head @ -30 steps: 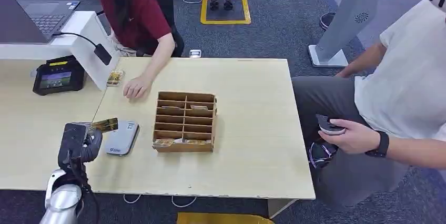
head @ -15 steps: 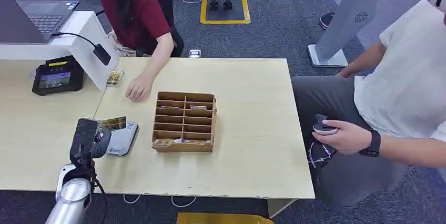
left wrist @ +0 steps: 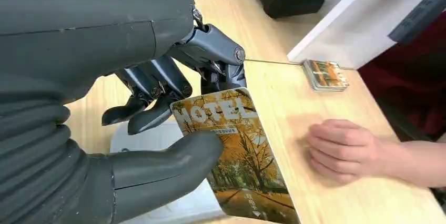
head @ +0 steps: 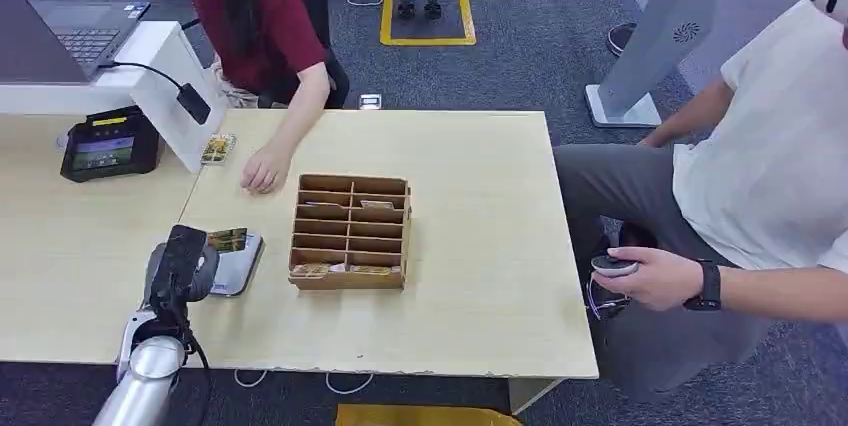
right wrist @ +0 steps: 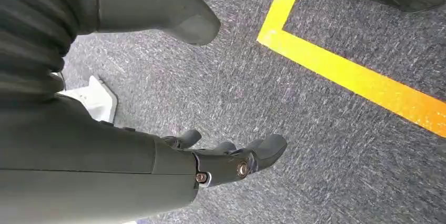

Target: Pass the card to the sensor for recognition and then transmit it.

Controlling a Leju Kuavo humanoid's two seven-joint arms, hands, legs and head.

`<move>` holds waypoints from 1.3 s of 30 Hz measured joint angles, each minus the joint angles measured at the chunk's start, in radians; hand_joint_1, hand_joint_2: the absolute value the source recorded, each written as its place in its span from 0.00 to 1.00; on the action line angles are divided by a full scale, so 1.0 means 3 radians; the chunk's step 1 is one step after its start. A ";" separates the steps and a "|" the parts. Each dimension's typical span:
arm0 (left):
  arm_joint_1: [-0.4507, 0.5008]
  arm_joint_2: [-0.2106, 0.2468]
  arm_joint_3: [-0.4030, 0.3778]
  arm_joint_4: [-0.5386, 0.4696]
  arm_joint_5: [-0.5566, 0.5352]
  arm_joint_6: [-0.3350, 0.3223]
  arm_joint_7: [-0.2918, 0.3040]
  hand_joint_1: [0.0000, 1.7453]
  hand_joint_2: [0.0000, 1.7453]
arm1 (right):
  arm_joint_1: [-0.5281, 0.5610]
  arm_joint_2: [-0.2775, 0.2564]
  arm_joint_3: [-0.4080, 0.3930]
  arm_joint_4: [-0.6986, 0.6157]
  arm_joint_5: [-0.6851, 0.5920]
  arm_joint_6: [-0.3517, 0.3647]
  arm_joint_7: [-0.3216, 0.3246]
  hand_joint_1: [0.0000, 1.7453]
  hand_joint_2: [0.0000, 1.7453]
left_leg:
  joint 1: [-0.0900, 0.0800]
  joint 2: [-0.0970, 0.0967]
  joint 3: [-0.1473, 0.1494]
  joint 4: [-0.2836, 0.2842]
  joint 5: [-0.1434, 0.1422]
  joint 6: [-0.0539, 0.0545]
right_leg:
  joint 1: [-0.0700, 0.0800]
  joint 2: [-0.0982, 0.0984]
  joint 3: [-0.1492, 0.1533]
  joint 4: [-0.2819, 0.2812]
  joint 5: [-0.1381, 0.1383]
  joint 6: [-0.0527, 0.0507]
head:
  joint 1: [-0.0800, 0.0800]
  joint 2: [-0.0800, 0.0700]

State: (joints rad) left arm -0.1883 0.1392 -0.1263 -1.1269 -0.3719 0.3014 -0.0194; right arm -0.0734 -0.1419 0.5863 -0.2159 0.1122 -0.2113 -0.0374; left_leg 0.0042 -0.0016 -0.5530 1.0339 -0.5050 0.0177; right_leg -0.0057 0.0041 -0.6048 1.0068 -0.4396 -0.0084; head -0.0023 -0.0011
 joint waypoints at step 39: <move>-0.0146 0.0106 -0.0001 0.0432 -0.0585 0.0141 0.0273 1.00 1.00 | -0.0048 0.0000 0.0013 -0.0011 0.0137 0.0032 0.0005 0.00 1.00 | 0.0000 -0.0002 0.0000 0.0000 0.0005 -0.0008 | 0.0000 -0.0001 0.0000 0.0005 0.0001 -0.0001 | 0.0000 0.0000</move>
State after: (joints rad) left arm -0.2321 0.1709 -0.1267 -0.9972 -0.5474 0.3437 0.0626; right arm -0.0878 -0.1419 0.5901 -0.2193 0.1534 -0.2018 -0.0359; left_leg 0.0042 -0.0021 -0.5529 1.0338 -0.5034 0.0152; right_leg -0.0057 0.0037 -0.6047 1.0081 -0.4393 -0.0088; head -0.0023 -0.0011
